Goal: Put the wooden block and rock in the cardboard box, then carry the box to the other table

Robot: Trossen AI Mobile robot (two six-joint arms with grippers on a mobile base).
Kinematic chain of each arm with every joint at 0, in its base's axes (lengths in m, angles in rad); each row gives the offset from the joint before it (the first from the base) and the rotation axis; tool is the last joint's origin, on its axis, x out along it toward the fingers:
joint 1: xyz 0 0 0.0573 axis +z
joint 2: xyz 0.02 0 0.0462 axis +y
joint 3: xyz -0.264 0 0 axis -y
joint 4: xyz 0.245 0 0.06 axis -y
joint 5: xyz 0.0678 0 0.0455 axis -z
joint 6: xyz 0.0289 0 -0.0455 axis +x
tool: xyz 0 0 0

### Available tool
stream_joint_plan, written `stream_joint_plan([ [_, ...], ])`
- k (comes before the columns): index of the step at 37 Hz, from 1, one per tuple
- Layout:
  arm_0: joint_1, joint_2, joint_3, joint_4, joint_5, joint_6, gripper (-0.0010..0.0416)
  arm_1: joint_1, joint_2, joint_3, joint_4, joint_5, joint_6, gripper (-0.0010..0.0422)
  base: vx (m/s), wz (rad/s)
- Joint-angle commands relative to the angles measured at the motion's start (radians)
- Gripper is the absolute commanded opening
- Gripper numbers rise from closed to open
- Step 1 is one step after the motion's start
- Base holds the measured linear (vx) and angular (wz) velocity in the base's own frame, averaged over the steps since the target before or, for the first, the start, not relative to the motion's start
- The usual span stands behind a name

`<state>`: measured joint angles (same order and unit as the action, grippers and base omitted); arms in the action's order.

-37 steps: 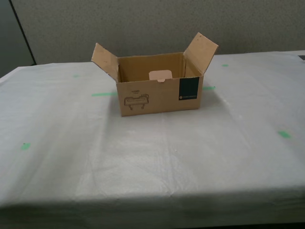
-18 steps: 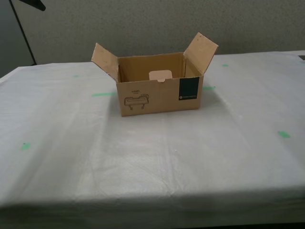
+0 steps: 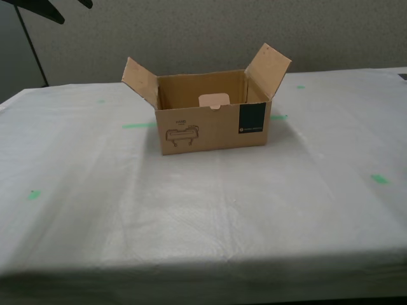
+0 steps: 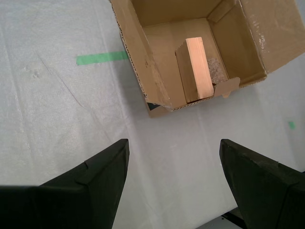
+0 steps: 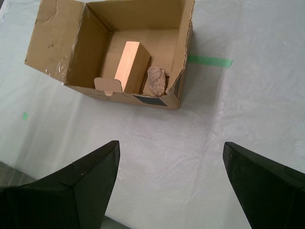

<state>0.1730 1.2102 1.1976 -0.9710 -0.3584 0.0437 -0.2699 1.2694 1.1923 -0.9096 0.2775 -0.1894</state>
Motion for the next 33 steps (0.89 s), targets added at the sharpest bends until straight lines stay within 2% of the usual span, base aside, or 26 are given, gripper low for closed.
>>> stream_joint_plan([
  [1,0.0,0.0,-0.002,0.002,0.0,-0.003,0.0301,0.0,0.0,0.001,0.003,0.001,-0.005,0.0256,0.0,0.0],
  [7,0.001,0.0,0.0,0.006,0.0,-0.003,0.0313,-0.001,0.0,0.001,0.003,0.001,-0.013,0.0256,0.0,0.0],
  [21,0.001,0.0,-0.001,0.025,0.0,-0.011,0.03,-0.002,0.0,0.001,0.003,0.005,-0.013,0.0256,0.0,0.0],
  [33,0.001,0.0,0.0,0.025,0.0,-0.01,0.0314,-0.002,0.0,0.001,-0.003,0.009,-0.013,0.0256,0.0,0.0],
])
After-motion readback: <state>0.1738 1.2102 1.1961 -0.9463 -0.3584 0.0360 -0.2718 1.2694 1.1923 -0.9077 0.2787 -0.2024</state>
